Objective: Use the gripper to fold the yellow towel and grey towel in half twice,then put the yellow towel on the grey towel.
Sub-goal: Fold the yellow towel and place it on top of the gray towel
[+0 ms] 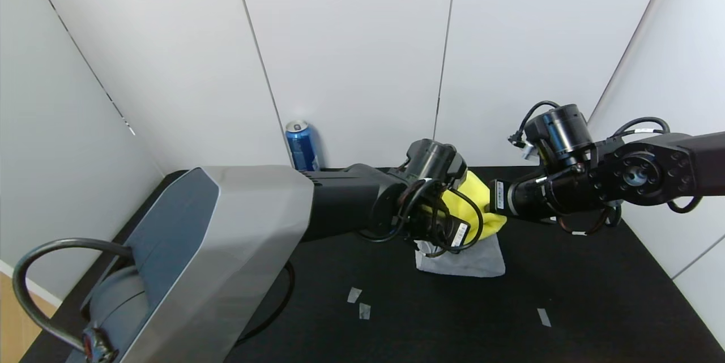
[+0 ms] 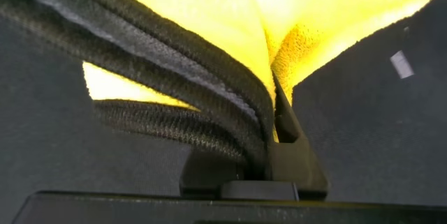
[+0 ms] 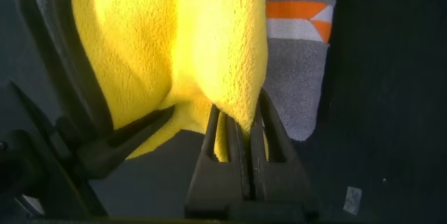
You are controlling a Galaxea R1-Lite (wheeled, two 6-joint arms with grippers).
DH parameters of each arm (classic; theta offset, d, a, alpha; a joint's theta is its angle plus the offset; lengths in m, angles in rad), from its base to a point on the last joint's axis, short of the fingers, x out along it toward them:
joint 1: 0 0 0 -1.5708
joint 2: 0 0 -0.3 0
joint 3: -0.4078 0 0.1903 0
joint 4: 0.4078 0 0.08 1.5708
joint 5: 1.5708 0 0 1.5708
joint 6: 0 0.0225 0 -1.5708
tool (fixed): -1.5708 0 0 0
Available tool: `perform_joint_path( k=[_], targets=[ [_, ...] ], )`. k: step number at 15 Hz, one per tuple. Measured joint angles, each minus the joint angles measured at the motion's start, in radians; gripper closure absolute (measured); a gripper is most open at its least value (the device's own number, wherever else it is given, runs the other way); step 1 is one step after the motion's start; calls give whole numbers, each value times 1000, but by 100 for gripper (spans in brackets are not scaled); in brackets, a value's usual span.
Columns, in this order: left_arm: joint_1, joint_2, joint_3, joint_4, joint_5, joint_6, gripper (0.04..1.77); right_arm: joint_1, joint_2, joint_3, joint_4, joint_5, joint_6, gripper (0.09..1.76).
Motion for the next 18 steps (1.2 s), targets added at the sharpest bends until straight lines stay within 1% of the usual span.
perform_joint_path(
  k=[2, 5, 9, 14, 15, 16, 18],
  targets=[
    [0, 19, 0, 0, 10, -1, 161, -1, 15, 27, -21, 0, 1, 171],
    [-1, 38, 0, 1, 46, -1, 161, -2, 27, 87, -83, 6, 3, 171],
    [3, 46, 0, 5, 52, -6, 161, -1, 56, 164, -188, 11, 7, 171],
    [3, 51, 4, 13, 53, -18, 161, 1, 85, 181, -202, 6, 10, 171],
    [2, 51, 5, 13, 53, -18, 161, 1, 91, 182, -203, 6, 10, 168],
    [1, 53, 7, 15, 55, -19, 161, -1, 97, 183, -201, 1, 10, 147],
    [0, 57, 8, 19, 59, -19, 131, -6, 108, 184, -205, -4, 9, 117]
  ],
)
